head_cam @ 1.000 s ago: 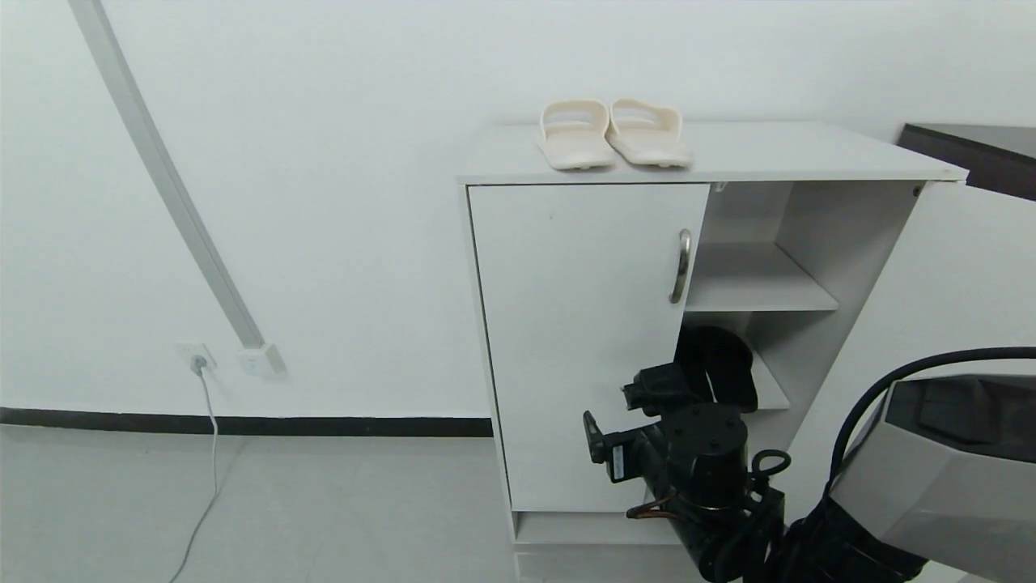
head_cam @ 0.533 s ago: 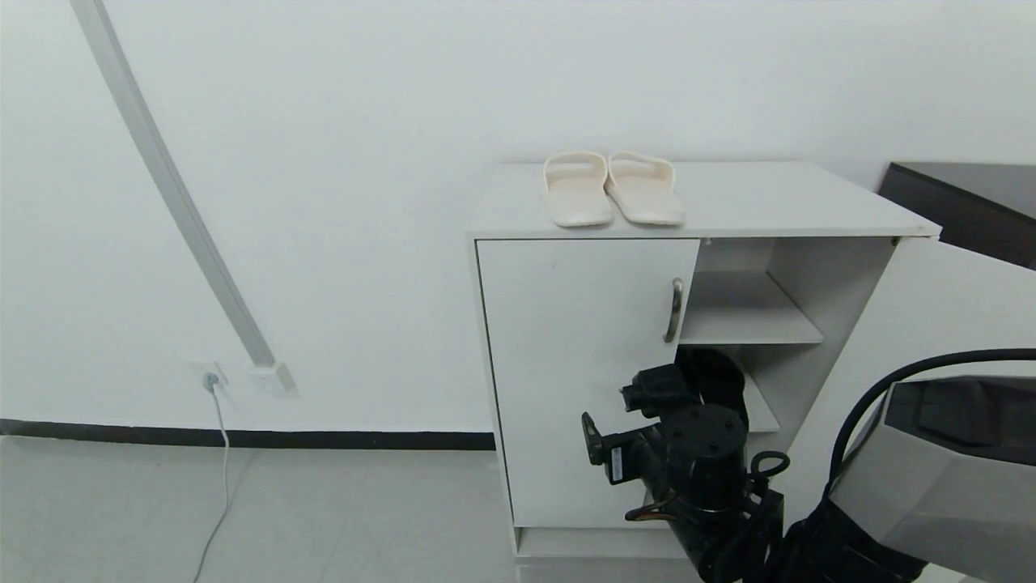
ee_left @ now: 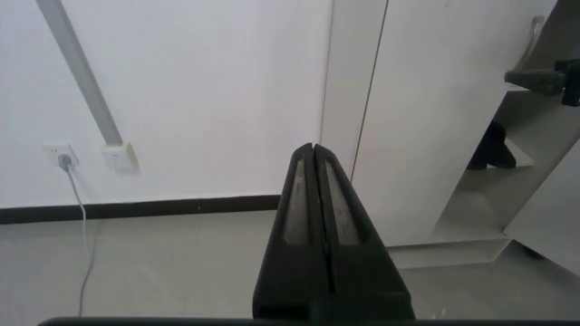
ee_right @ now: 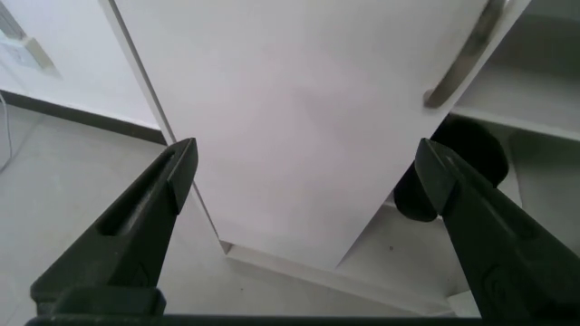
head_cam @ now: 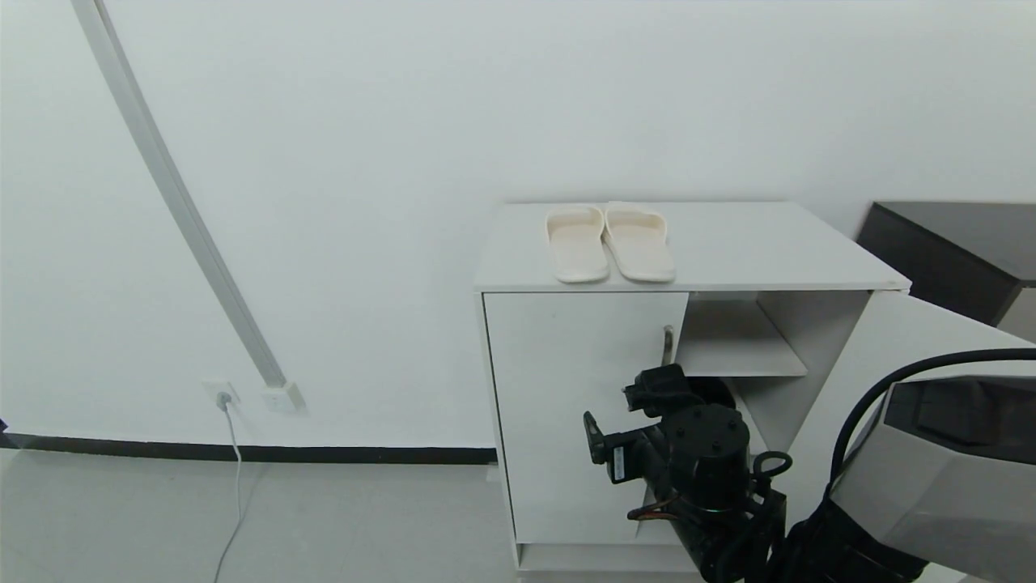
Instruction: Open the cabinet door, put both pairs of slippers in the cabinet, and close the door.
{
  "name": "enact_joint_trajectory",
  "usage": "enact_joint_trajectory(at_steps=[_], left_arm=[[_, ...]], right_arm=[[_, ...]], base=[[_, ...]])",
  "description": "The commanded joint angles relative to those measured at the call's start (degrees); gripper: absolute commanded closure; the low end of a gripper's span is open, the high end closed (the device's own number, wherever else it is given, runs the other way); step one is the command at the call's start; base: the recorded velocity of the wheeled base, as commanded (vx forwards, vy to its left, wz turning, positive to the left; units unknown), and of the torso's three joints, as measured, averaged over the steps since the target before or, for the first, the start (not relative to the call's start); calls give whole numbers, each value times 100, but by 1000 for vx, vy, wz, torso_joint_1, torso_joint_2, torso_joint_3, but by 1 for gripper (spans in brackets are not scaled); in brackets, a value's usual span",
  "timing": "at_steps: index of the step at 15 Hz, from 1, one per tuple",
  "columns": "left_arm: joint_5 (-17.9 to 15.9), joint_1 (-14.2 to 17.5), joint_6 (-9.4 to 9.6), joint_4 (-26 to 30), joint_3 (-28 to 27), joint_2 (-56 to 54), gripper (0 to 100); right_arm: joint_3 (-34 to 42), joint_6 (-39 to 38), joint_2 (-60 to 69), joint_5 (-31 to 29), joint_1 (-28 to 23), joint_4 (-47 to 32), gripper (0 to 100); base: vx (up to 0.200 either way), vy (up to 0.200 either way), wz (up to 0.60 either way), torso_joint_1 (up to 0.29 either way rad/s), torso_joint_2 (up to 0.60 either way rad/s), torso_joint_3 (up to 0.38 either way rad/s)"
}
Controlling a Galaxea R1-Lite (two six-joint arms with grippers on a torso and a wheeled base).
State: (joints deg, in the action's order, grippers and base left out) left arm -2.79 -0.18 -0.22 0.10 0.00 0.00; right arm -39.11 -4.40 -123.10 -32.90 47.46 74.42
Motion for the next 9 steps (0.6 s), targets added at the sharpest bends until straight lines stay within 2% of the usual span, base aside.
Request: enact_joint_trajectory(at_steps=[1, 9], left_arm=[[-2, 1, -4, -1, 0, 9, 100], [-2, 1, -4, -1, 0, 9, 100]], right_arm=[[0, 1, -12, -6, 0, 2, 0], [-18, 1, -21, 3, -8, 2, 0]], base=[[0, 0, 0, 222, -525, -315], [0, 0, 0, 242, -568, -323]])
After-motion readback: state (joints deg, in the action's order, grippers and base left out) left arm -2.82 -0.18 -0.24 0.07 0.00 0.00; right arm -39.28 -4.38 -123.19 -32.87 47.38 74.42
